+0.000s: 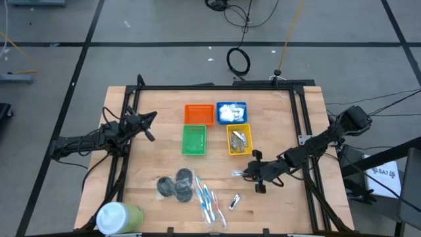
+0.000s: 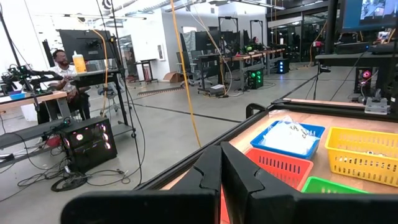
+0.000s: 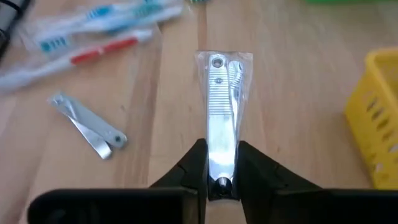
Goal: Pick & Place Travel size toiletries
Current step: Put the silver nail cutter into the yellow bin
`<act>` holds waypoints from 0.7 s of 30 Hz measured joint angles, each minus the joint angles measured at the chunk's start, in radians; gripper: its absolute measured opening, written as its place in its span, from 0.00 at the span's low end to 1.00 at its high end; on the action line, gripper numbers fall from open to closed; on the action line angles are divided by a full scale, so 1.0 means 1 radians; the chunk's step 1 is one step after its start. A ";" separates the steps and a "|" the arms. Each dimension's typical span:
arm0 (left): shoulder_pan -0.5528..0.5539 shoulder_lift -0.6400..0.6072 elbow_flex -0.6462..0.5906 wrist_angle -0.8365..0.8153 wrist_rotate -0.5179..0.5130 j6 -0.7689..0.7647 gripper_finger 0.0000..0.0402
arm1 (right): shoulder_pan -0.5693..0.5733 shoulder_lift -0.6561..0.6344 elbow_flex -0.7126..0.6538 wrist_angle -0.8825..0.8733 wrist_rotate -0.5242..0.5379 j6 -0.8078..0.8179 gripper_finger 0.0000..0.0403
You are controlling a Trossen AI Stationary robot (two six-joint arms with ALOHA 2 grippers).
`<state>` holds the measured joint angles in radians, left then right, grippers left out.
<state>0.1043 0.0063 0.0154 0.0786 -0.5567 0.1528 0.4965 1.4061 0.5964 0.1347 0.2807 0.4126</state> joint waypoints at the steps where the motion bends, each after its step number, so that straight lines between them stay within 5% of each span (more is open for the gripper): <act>1: 0.000 0.000 0.000 0.000 0.000 0.000 0.00 | 0.000 -0.009 0.000 0.010 0.003 -0.014 0.12; 21: 0.000 0.000 0.000 0.000 0.000 0.000 0.00 | -0.282 -0.124 -0.015 -0.004 0.245 0.004 0.18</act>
<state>0.1041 0.0063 0.0154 0.0785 -0.5564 0.1528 0.2142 1.2819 0.5816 0.1305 0.5260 0.4164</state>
